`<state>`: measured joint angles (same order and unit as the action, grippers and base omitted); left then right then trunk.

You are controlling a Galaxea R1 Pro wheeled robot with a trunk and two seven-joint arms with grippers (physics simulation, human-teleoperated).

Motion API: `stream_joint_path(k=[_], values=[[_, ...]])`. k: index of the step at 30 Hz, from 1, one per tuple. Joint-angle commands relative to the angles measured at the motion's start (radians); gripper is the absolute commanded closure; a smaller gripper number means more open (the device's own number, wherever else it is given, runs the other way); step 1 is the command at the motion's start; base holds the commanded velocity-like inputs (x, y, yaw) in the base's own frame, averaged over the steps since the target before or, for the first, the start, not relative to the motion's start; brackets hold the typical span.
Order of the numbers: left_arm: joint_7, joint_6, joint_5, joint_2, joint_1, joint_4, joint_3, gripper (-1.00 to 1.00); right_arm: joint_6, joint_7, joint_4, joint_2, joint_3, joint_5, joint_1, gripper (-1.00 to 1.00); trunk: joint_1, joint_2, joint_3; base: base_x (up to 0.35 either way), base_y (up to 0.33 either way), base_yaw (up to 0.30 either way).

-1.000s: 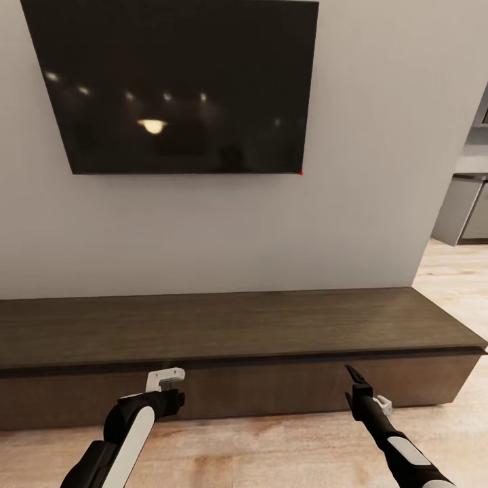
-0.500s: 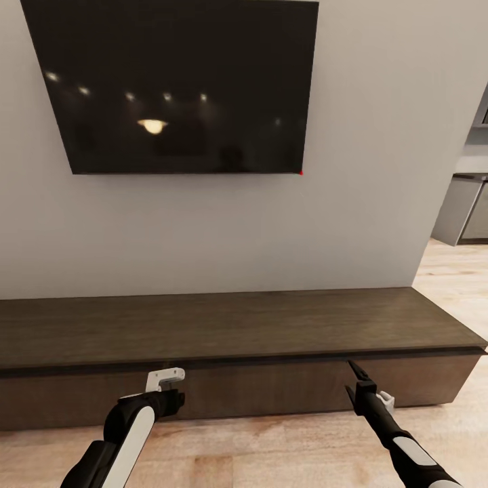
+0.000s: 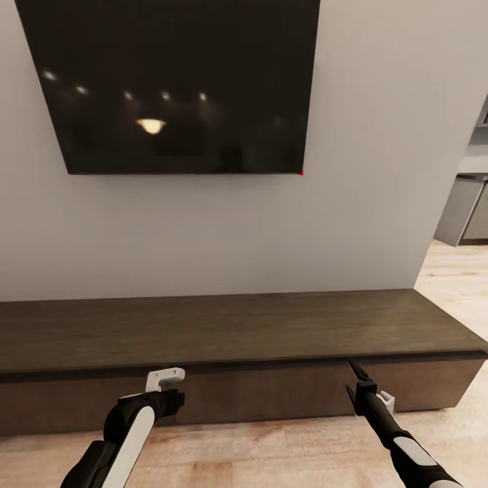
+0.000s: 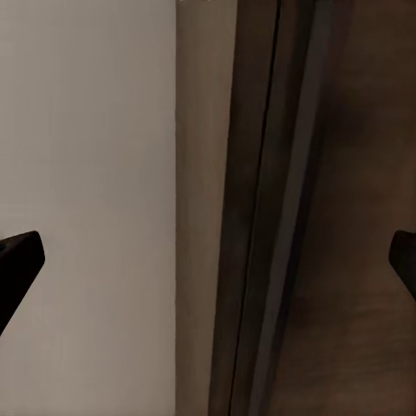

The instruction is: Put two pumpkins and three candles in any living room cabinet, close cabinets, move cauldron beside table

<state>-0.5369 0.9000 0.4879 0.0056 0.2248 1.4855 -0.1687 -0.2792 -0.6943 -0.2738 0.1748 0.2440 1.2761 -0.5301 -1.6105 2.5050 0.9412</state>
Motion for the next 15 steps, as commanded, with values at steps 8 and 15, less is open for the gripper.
stream_joint_path(k=[8,15], values=[[-0.01,0.002,0.009,0.001,0.001,0.001,-0.002,-1.0,-0.009,-0.001,0.001,0.0,0.001,0.009,-0.001,-1.0,0.0,0.0,0.001,0.057,-0.003,0.0],[-0.011,0.002,0.007,0.001,0.001,0.0,-0.002,-1.0,-0.009,-0.001,0.001,0.0,0.001,0.009,-0.001,-1.0,0.0,0.0,0.001,0.112,-0.001,0.0]])
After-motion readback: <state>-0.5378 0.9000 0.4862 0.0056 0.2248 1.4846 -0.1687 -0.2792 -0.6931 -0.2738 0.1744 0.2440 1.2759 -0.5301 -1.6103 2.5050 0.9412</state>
